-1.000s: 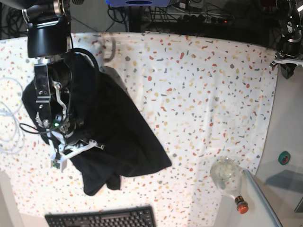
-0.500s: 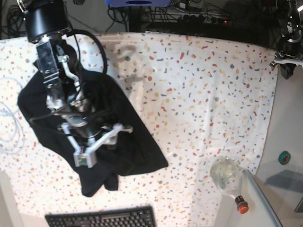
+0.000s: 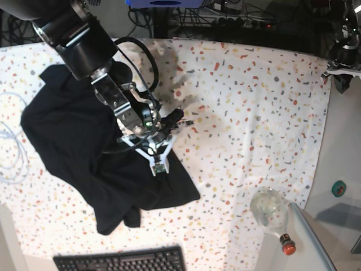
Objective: Layout the t-shirt on the table in an organized manner, then fold the t-shirt properly
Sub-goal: 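Pull the t-shirt fabric with the right gripper to spread it flat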
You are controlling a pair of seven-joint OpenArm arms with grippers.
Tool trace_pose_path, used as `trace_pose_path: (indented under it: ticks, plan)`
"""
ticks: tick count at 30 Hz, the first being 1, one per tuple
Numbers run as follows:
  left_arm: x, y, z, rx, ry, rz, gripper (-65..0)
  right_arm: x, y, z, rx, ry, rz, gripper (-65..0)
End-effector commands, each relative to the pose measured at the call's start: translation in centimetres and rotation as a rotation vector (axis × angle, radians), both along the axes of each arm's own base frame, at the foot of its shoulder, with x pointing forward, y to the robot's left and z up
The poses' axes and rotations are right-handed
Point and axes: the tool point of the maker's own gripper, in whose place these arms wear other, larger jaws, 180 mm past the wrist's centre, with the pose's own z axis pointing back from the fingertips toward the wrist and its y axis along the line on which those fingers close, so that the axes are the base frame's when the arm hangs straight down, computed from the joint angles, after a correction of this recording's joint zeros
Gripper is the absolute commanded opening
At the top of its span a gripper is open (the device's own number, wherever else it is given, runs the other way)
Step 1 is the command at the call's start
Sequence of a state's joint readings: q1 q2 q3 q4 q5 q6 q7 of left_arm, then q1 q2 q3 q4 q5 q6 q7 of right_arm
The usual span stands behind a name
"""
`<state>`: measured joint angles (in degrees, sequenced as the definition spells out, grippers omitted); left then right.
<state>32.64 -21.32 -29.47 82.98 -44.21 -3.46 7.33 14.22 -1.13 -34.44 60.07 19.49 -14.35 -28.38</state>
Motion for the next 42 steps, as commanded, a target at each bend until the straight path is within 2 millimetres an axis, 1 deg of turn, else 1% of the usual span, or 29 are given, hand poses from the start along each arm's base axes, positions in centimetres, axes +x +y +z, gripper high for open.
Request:
trace_pose_path:
  ticks: [1,4,8,12,15,19,21,26,29,31,32,35,36,38,39,42]
  plan:
    - [0.4,0.7,1.2,0.032,-0.028,-0.01,-65.0,2.3,0.8,1.8,0.02,-0.068,-0.005,-65.0]
    - [0.4,0.7,1.2,0.032,-0.027,-0.009,-65.0,3.2,0.1,1.8,0.006,-0.089,-0.018,-65.0]
    - [0.4,0.7,1.2,0.032,-0.027,-0.009,-65.0,4.1,0.0,2.4,0.002,-0.104,-0.02,-65.0]
    - [0.4,0.7,1.2,0.032,-0.029,-0.009,-65.0,4.4,-1.5,0.6,-0.055,-0.058,-0.036,-65.0]
    - [0.5,0.6,1.2,0.031,-0.028,-0.01,-65.0,4.3,-1.8,0.0,-0.063,-0.064,-0.033,-65.0]
    - [0.6,0.5,1.1,0.03,-0.03,-0.013,-65.0,1.8,-1.2,-1.7,-0.064,-0.022,-0.009,-65.0]
    - [0.6,0.5,1.2,0.03,-0.031,-0.013,-65.0,0.4,0.8,-2.0,-0.064,-0.015,0.049,-65.0]
    - [0.7,0.7,1.3,0.032,-0.036,-0.01,-65.0,-3.3,4.0,-3.3,-0.065,0.019,0.155,-65.0]
    - [0.7,0.7,1.4,0.033,-0.037,-0.01,-65.0,-5.3,4.9,-4.1,-0.067,0.043,0.193,-65.0]
    - [0.7,0.7,1.4,0.033,-0.037,-0.01,-65.0,-6.2,5.2,-4.4,-0.071,0.051,0.214,-65.0]
    - [0.7,0.7,1.4,0.033,-0.037,-0.01,-65.0,-6.4,5.3,-4.5,-0.069,0.052,0.217,-65.0]
    - [0.7,0.7,1.4,0.033,-0.037,-0.01,-65.0,-5.9,6.5,-2.6,-0.016,0.006,0.214,-65.0]
    - [0.7,0.7,1.4,0.033,-0.037,-0.01,-65.0,-5.7,7.1,-1.6,0.008,-0.017,0.216,-65.0]
    - [0.8,0.7,1.4,0.035,-0.038,-0.012,-65.0,-4.8,7.4,0.6,0.048,-0.078,0.219,-65.0]
    - [0.9,0.6,1.5,0.035,-0.041,-0.013,-65.0,-4.6,7.9,1.6,0.07,-0.1,0.222,-65.0]
    - [0.8,0.6,1.5,0.036,-0.041,-0.014,-65.0,-4.4,8.8,3.6,0.102,-0.115,0.235,-65.0]
